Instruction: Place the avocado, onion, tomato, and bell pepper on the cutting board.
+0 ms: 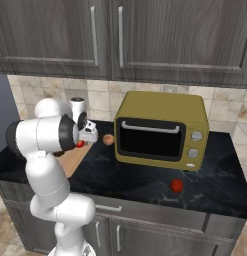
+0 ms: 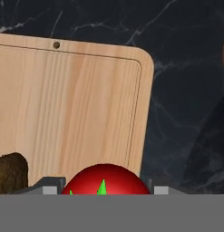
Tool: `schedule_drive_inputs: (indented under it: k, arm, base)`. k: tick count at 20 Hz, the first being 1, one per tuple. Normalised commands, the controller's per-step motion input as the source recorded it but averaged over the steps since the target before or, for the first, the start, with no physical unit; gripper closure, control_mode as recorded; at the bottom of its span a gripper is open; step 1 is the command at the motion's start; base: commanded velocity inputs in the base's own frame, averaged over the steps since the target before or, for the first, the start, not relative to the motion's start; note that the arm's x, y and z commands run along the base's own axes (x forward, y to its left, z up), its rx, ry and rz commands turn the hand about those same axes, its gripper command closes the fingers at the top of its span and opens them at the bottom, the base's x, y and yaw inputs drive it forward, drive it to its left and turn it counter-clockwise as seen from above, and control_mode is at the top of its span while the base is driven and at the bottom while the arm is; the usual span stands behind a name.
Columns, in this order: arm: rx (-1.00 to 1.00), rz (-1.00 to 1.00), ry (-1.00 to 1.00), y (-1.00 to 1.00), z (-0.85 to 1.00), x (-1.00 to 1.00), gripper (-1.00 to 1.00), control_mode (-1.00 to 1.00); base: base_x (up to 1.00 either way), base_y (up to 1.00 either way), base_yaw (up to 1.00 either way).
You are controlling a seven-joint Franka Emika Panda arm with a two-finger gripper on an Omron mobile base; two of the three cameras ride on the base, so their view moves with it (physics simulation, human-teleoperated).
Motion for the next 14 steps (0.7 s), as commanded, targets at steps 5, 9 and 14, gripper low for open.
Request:
schedule_drive_inputs:
  k: [5,9,14]
  arm:
    - [0.00,0.00,0.00,0.29,0.00,0.01,1.00,-1.00]
    - [0.00,0.00,0.04,0.10,-0.11,0.06,1.00,-1.00]
    - [0.00,0.00,0.11,0.00,-0.41,0.09,1.00,-1.00]
  base:
    - [0.00,0.00,0.00]
    - [0.00,0.00,0.00]
    - [0.00,0.00,0.00]
